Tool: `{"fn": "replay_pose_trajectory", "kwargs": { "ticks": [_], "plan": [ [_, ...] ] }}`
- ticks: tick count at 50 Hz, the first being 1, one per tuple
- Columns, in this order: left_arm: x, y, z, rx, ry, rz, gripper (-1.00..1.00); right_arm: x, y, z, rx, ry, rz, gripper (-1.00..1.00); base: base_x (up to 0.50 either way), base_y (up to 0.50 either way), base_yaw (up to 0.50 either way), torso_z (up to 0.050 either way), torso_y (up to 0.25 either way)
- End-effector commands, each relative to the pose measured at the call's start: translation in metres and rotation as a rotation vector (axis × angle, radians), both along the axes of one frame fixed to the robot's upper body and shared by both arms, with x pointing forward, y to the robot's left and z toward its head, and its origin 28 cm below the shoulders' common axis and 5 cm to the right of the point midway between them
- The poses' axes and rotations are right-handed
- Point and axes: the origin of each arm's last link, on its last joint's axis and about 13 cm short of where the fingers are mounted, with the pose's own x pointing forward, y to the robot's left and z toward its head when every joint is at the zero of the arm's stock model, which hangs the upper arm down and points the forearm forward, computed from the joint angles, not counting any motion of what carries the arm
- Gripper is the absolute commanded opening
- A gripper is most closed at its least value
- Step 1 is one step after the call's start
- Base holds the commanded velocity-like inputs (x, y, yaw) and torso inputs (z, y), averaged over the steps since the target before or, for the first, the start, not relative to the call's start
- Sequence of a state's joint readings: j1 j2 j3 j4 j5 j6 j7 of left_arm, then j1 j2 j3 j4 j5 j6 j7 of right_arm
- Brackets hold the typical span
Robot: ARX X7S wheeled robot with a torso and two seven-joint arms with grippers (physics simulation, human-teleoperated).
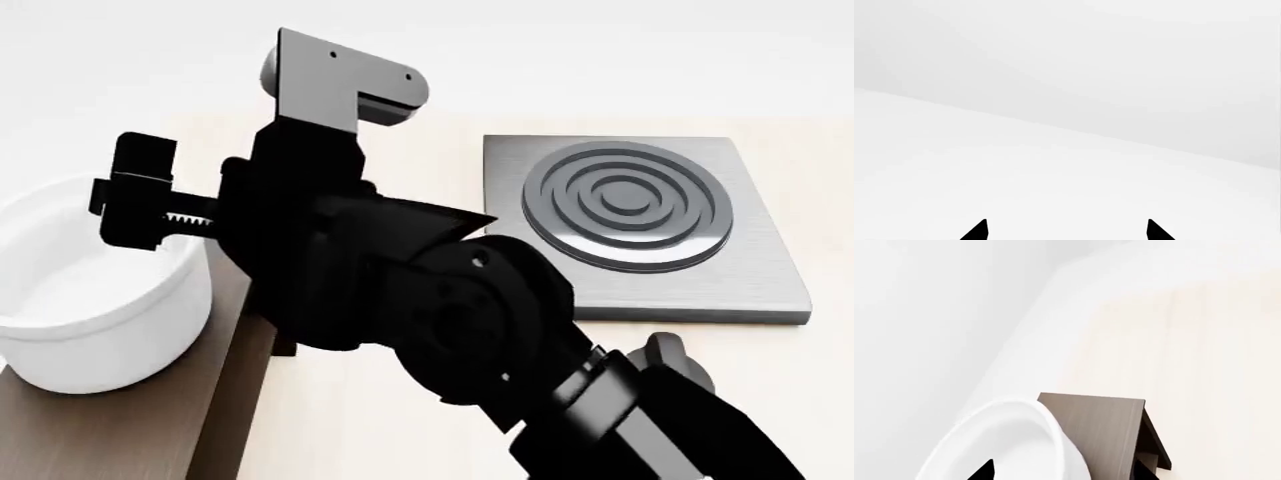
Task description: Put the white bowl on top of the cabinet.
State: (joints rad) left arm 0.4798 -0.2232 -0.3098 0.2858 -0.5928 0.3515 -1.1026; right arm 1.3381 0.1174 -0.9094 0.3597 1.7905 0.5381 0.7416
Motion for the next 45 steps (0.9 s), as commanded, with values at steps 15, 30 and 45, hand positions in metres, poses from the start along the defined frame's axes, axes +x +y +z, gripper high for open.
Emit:
{"fn": "replay_pose_trajectory", "kwargs": {
  "ticks": [15, 30, 45],
  "plan": [
    [0.0, 0.0, 0.0, 0.0, -0.004, 0.0, 1.0, -0.023, -0.034, 0.034, 0.054, -0.155, -0.093, 1.0, 0.0, 0.0, 0.0, 0.0, 0.0],
    [-0.001, 0.0, 0.0, 0.0, -0.004, 0.003, 1.0, -0.034, -0.07, 0.043, 0.053, -0.22, -0.238, 1.0, 0.0, 0.0, 0.0, 0.0, 0.0],
    [0.0, -0.001, 0.001, 0.005, 0.0, 0.0, 1.0, -0.061, -0.095, 0.054, 0.071, -0.302, -0.329, 1.0, 0.0, 0.0, 0.0, 0.0, 0.0]
  ]
}}
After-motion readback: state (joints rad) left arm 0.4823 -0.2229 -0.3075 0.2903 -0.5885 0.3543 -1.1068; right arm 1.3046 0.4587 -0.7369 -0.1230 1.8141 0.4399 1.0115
